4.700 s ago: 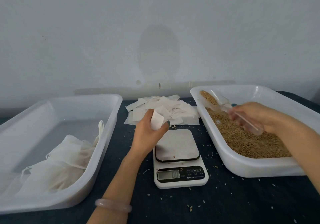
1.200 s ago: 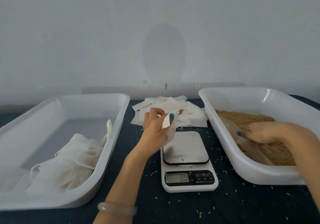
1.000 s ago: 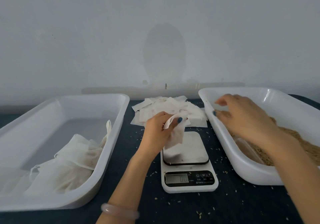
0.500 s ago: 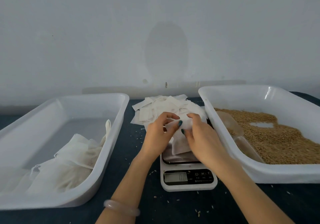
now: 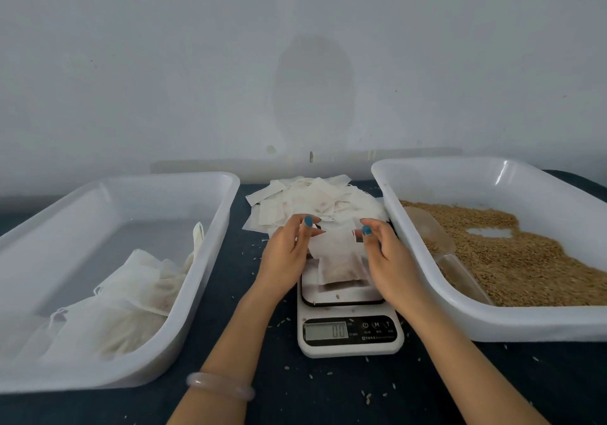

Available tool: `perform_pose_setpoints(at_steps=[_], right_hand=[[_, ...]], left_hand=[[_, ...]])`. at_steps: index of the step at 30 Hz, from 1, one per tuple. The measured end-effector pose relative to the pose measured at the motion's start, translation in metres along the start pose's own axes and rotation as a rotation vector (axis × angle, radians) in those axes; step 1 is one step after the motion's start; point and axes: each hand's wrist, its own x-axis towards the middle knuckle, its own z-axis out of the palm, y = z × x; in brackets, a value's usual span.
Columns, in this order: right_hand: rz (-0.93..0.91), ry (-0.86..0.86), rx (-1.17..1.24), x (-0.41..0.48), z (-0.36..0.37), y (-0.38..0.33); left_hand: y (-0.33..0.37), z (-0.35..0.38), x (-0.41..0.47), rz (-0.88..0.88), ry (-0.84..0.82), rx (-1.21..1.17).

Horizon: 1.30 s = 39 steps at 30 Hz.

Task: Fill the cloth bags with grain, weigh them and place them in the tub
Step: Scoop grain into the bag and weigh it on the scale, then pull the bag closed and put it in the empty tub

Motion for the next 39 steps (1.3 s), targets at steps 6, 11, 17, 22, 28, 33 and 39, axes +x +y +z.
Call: perform_pose_setpoints(at_steps=[6,11,17,22,28,33,39], right_hand=[[0.018,0.006,-0.024,0.003,0.001,0.007],[0.018,-0.004,-0.045,0.002,0.001,0.01],[0.024,-0.015,-0.086,0.001,0.001,0.008],[0.044,-0.097,-0.101,-0.001,0.0,0.004],[-0.07,-0.047,-0.073,-0.004,0.0,-0.006],[-0.228,0.014,-0.025,-0.005,0.001,-0.016],[-0.207,-0.026,0.11,-0.007,-0.002,-0.019]], left_hand=[[0.0,-0.001,0.0,0.0,-0.008,0.008],[-0.005,0.0,0.003,-0.034,-0.041,0.1],[-0.005,0.0,0.003,-0.022,-0.03,0.133],[0.006,-0.001,0.001,0.025,0.094,-0.038],[0.036,-0.007,-0.006,0.267,0.202,0.058],[0.057,-0.007,-0.016,0.296,0.023,0.122],[0.073,-0.055,-0.033,0.09,0.164,0.255]])
